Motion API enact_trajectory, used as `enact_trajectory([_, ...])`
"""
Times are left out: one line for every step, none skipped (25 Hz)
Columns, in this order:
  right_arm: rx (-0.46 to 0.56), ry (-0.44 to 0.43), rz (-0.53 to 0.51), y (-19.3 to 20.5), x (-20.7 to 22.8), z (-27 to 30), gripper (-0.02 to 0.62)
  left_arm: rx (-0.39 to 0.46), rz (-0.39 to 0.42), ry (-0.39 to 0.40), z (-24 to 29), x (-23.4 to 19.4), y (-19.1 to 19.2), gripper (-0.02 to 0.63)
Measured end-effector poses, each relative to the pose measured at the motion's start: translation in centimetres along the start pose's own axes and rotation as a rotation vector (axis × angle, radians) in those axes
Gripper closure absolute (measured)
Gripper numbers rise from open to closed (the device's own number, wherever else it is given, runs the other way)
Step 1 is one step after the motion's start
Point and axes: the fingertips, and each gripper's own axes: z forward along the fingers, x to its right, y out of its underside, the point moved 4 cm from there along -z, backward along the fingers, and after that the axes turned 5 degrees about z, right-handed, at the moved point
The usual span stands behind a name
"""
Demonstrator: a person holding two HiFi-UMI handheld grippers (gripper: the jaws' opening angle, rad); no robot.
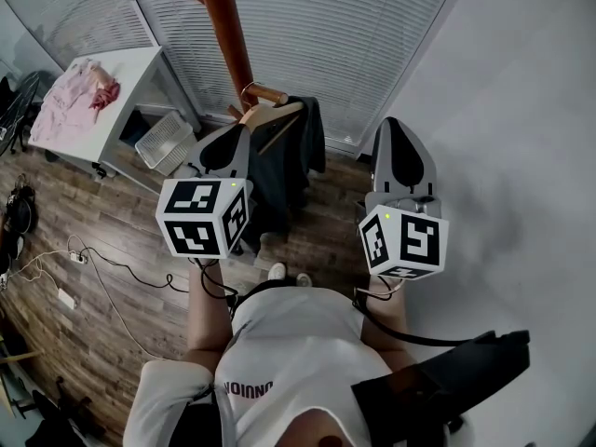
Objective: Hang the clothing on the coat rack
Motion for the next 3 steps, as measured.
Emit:
enact_trajectory([0.0,0.0,0.0,0.02,0.0,-0.03,0.576,0.0,0.001,-0.001,-0.02,0.02,0.03,0.592])
enact_trajectory([0.0,-0.001,0.0,0.04,-0.01,-0.06,0.577,-0.001,0.003,-0.001,-0.04,0.04,0.07,0.592])
enact_trajectory([0.001,-0.002,0.0,0.06,-0.02,-0.1,0.576,-0.001,0.004,-0.002,-0.07,0.05,0.1,0.592])
